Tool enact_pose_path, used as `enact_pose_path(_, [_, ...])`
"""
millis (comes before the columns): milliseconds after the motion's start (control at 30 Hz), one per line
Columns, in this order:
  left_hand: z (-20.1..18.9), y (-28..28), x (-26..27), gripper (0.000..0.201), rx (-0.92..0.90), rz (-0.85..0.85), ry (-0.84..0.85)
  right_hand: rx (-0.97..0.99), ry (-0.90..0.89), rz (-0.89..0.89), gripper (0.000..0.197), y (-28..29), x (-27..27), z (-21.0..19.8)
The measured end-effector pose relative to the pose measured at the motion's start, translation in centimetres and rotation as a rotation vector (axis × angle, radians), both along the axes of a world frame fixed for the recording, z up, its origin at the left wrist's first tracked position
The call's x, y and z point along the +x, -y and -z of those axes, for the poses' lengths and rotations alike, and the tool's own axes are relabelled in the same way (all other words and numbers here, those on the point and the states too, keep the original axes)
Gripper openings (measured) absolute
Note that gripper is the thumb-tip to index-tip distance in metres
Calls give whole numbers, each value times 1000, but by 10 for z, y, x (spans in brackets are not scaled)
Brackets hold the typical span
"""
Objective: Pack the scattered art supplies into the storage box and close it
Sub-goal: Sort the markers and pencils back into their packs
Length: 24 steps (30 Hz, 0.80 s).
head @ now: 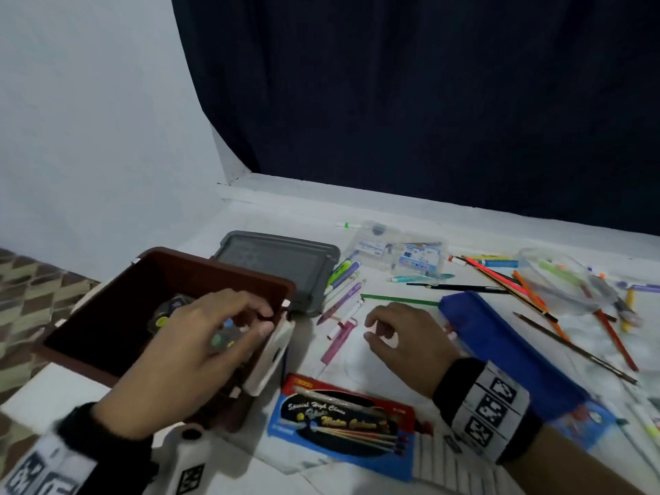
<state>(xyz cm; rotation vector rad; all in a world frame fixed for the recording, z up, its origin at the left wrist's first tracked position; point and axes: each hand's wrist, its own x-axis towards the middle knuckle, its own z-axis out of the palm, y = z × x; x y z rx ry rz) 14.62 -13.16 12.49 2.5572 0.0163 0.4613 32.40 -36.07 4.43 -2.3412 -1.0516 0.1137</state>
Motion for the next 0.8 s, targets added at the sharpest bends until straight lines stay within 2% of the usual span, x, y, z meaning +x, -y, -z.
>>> enact_pose_path(167, [21, -66, -21, 37, 315, 11, -241, -224, 50, -50, 31, -63, 26, 18])
enact_pose_path(200, [23, -74, -24, 41, 328, 0, -290, -266, 66, -62, 35, -72, 30, 21])
enact_pose_path(367, [28, -99, -34, 52, 198, 136, -415, -427, 101, -95, 56, -105, 39, 33])
enact_pose_path(467, [35, -108, -37, 55, 111, 124, -423, -484, 100, -102, 62, -115, 43, 40])
enact_pose_path(633, [47, -114, -38, 49, 107, 39, -383, -565, 197, -112, 52, -127, 52, 44])
enact_pose_path(800, [48, -115, -39, 44, 92, -20, -371, -499, 217, -130, 47, -134, 56, 38])
